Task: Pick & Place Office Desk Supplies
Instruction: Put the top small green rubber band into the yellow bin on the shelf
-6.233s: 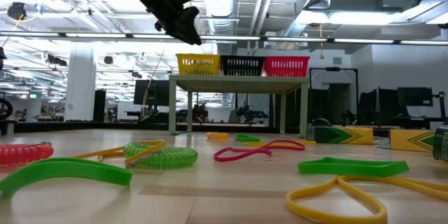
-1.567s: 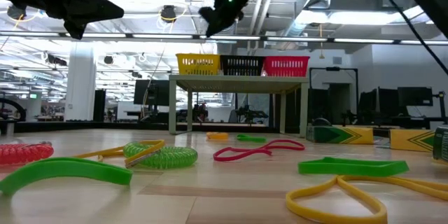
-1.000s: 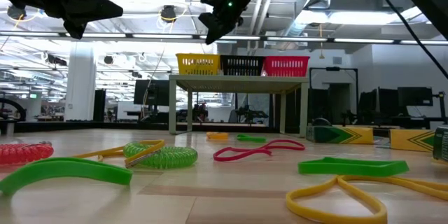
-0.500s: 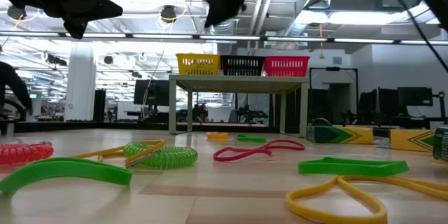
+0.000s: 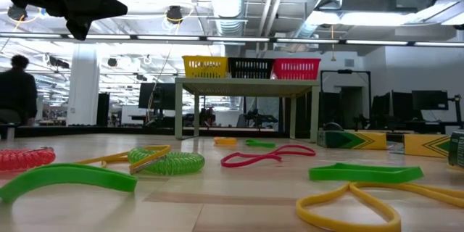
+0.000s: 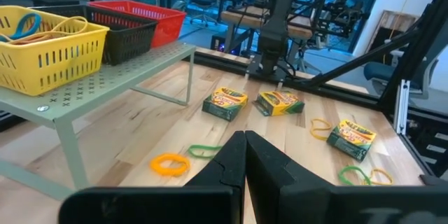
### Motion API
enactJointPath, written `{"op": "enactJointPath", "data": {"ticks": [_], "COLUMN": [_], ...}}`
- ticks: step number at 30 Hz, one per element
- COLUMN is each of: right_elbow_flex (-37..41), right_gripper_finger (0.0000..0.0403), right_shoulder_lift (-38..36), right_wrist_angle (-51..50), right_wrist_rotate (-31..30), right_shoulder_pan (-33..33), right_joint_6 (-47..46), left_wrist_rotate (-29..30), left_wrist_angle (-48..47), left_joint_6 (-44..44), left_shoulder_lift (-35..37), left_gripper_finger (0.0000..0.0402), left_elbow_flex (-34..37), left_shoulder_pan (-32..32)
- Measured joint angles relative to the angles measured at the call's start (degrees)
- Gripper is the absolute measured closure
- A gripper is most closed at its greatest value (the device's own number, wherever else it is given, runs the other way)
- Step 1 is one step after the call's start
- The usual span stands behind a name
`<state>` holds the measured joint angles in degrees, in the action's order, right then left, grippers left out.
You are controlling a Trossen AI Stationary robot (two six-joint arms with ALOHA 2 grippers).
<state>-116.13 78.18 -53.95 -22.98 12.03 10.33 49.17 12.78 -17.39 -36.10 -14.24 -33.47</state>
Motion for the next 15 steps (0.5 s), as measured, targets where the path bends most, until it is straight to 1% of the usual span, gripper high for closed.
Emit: {"op": "enactJointPath", "data": {"ticks": [2, 4, 7, 8, 12, 15], "right_elbow_flex": [2.1, 6.7, 17.6, 22.0, 41.4, 55.3], "right_gripper_finger": [0.0295, 0.0331, 0.0385, 0.0393, 0.0386, 0.0388], "right_shoulder_lift": [-5.8, -11.7, -21.1, -24.1, -35.5, -43.6], "right_wrist_angle": [-4.3, -7.3, -7.0, -5.6, 4.6, 14.6], "right_wrist_rotate": [-1.7, -4.0, -6.6, -7.3, -12.5, -14.5], "right_shoulder_pan": [-1.8, -4.5, -9.8, -11.6, -17.8, -21.0], "right_joint_6": [-4.1, -7.7, -12.7, -14.1, -18.9, -19.2], "left_wrist_rotate": [0.0, 0.0, 0.0, 0.1, 0.0, -0.8], "left_wrist_angle": [0.6, 0.8, 1.5, 1.9, 3.4, 3.7], "left_joint_6": [0.0, 0.0, 0.0, 0.0, 0.0, -0.1], "left_shoulder_lift": [0.0, 0.0, 0.0, 0.0, -0.2, -0.7], "left_gripper_finger": [0.0402, 0.0402, 0.0402, 0.0402, 0.0402, 0.0402], "left_elbow_flex": [0.0, 0.0, 0.0, 0.0, 0.0, 0.0], "left_shoulder_pan": [0.0, 0.0, 0.0, 0.0, 0.0, 0.0]}}
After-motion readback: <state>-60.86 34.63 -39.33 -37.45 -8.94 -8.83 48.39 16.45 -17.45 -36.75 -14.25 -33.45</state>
